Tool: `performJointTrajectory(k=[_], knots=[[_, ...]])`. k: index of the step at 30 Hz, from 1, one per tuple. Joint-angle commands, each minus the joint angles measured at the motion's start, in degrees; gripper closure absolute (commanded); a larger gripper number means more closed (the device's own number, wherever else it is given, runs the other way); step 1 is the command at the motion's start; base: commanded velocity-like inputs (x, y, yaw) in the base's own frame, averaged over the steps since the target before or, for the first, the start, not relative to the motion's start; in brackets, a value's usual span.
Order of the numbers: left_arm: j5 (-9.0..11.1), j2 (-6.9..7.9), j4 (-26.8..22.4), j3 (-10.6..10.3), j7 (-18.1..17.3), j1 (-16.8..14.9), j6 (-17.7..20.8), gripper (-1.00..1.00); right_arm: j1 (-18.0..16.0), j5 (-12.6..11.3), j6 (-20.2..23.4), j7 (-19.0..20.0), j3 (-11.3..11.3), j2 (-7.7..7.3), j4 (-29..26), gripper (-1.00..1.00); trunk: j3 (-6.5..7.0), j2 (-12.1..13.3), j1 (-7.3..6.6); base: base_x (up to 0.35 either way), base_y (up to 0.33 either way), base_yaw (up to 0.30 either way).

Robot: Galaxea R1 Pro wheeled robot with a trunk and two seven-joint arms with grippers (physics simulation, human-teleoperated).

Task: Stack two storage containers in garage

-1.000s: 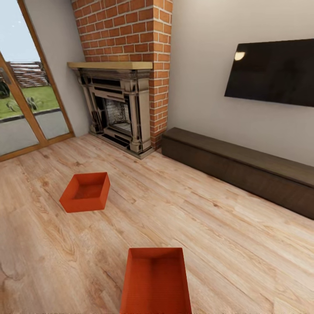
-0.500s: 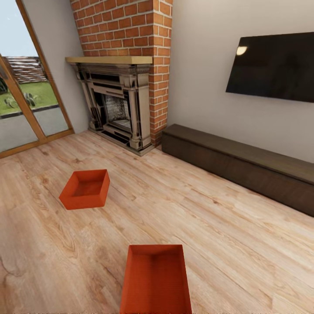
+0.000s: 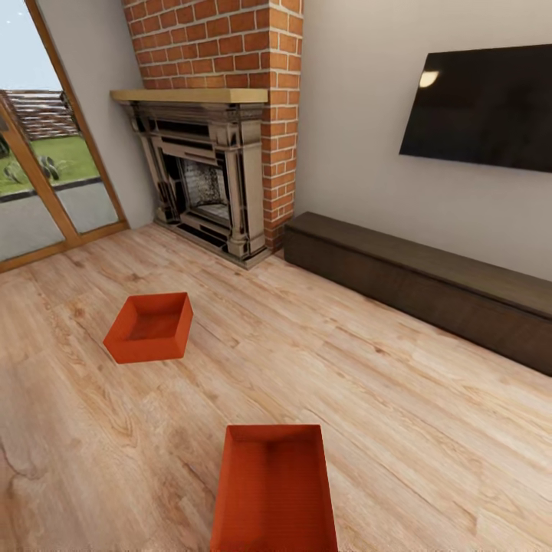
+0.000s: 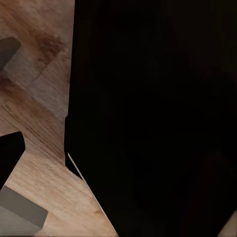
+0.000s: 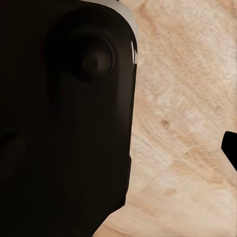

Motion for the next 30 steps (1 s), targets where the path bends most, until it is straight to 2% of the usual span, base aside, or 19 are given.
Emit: performJointTrajectory(k=[1, 19, 30], knots=[[0.43, -0.02, 0.02, 0.14, -0.02, -0.02, -0.19, -1.00, -0.05, -0.47, -0.25, 0.00, 0.50, 0.06, 0.15, -1.00, -0.13, -0.02, 0.00, 0.000, 0.000, 0.000], [0.73, -0.01, -3.44, 0.68, -0.38, -0.02, 0.00, -1.00, -0.05, -0.45, -0.28, 0.00, 0.55, 0.10, 0.15, -1.00, -1.79, -0.02, 0.00, 0.000, 0.000, 0.000], [0.60, 0.21, -9.37, 0.62, -0.70, -0.02, 3.99, -1.00, -0.05, -0.45, -0.27, 0.00, 0.57, 0.07, 0.15, -1.00, -2.81, -0.02, 0.00, 0.000, 0.000, 0.000]])
